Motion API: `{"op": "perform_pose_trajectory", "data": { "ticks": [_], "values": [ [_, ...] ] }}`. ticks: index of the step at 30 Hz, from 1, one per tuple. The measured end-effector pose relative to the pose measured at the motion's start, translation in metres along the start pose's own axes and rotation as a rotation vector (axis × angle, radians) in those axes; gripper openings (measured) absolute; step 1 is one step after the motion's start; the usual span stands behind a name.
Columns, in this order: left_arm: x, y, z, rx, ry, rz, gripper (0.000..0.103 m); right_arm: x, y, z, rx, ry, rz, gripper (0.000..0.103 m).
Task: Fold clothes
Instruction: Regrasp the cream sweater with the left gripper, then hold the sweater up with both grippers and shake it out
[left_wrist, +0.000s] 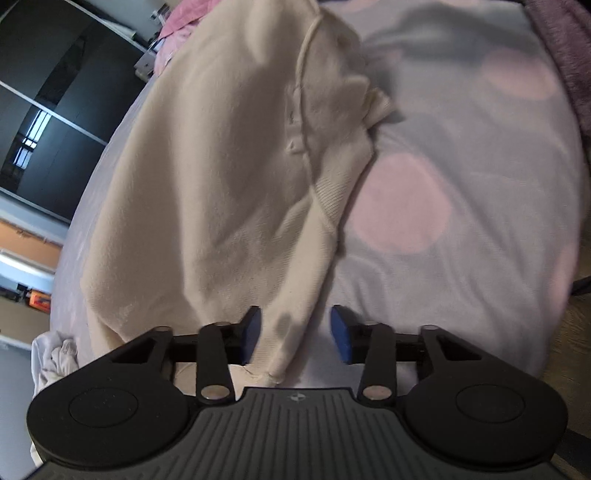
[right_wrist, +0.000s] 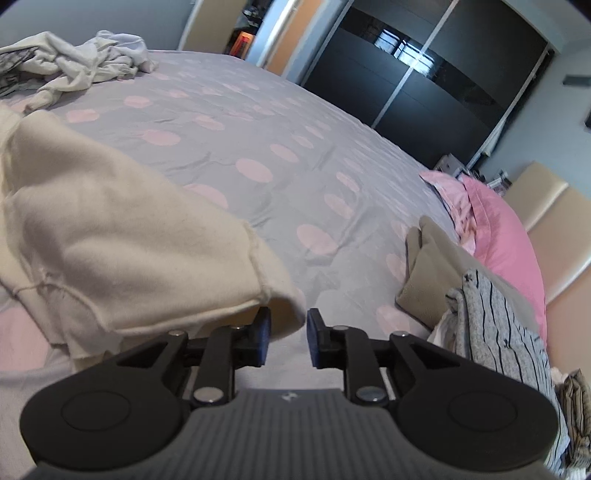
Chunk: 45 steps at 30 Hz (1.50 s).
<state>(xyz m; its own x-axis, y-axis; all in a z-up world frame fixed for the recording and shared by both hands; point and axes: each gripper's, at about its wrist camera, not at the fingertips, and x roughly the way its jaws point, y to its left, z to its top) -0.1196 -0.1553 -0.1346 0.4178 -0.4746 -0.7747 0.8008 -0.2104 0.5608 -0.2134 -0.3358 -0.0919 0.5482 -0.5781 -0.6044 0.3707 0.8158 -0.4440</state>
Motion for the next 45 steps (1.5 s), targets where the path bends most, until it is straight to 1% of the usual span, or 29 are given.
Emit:
{"op": "perform_pose_trajectory", "data": {
  "ticks": [2,3,4,5,6,8,12,16,20,21,24,28,30,31,32,33,34,36,39,41,43,45],
  "values": [
    [0.006,0.002,0.001,-0.023,0.012,-0.003,0.029,-0.006,0.006,-0.004,-0.043,-0.032,-0.006,0.023],
    [0.009,0.003,0.001,-0.034,0.02,-0.006,0.024,-0.009,0.009,-0.006,-0.073,-0.051,-0.009,0.025],
    [0.011,0.005,0.002,-0.045,0.027,-0.009,0.022,-0.012,0.012,-0.008,-0.103,-0.071,-0.012,0.028],
    [0.013,0.004,0.002,-0.044,0.029,-0.006,0.021,-0.015,0.016,-0.01,-0.131,-0.087,-0.015,0.03],
    [0.014,0.002,0.001,-0.031,0.031,0.006,0.019,-0.016,0.019,-0.011,-0.157,-0.098,-0.014,0.032],
    [0.017,-0.006,0.0,0.014,0.035,0.035,0.019,-0.019,0.025,-0.015,-0.21,-0.117,-0.017,0.036],
    [0.021,-0.027,-0.004,0.109,0.025,0.105,0.019,-0.019,0.04,-0.026,-0.338,-0.133,-0.062,0.043],
    [0.024,-0.034,-0.01,0.136,0.021,0.134,0.019,-0.021,0.051,-0.037,-0.434,-0.155,-0.133,0.046],
    [0.029,-0.042,-0.015,0.17,0.041,0.176,0.019,-0.029,0.067,-0.049,-0.561,-0.231,-0.226,0.048],
    [0.031,-0.044,-0.016,0.179,0.049,0.189,0.019,-0.031,0.072,-0.053,-0.6,-0.256,-0.249,0.048],
    [0.037,-0.052,-0.021,0.214,0.053,0.225,0.019,-0.034,0.087,-0.064,-0.733,-0.337,-0.32,0.052],
    [0.044,-0.063,-0.024,0.269,0.047,0.273,0.019,-0.025,0.099,-0.082,-0.924,-0.396,-0.373,0.052],
    [0.045,-0.068,-0.021,0.279,0.048,0.29,0.019,-0.019,0.101,-0.088,-0.983,-0.409,-0.388,0.05],
    [0.046,-0.072,-0.018,0.276,0.049,0.293,0.019,-0.016,0.101,-0.09,-1.001,-0.411,-0.395,0.039],
    [0.046,-0.075,-0.015,0.274,0.05,0.297,0.019,-0.014,0.1,-0.09,-1.003,-0.408,-0.405,0.032],
    [0.047,-0.079,-0.012,0.271,0.05,0.301,0.012,-0.012,0.099,-0.09,-1.005,-0.405,-0.415,0.021],
    [0.046,-0.077,-0.011,0.25,0.056,0.292,0.005,-0.011,0.098,-0.089,-1.003,-0.403,-0.424,0.015],
    [0.036,-0.069,-0.012,0.192,0.038,0.289,0.004,-0.013,0.095,-0.083,-0.961,-0.408,-0.433,0.006],
    [0.0,-0.044,-0.012,0.03,-0.003,0.291,0.003,-0.022,0.091,-0.071,-0.882,-0.424,-0.432,0.005],
    [-0.024,-0.019,-0.012,-0.117,-0.036,0.297,0.003,-0.028,0.091,-0.057,-0.82,-0.436,-0.428,0.004],
    [-0.048,0.007,-0.014,-0.267,-0.076,0.311,0.003,-0.036,0.088,-0.041,-0.731,-0.437,-0.411,0.003],
    [-0.071,0.035,-0.009,-0.369,-0.118,0.336,0.003,-0.044,0.083,-0.023,-0.622,-0.429,-0.381,0.003]
  ]
}}
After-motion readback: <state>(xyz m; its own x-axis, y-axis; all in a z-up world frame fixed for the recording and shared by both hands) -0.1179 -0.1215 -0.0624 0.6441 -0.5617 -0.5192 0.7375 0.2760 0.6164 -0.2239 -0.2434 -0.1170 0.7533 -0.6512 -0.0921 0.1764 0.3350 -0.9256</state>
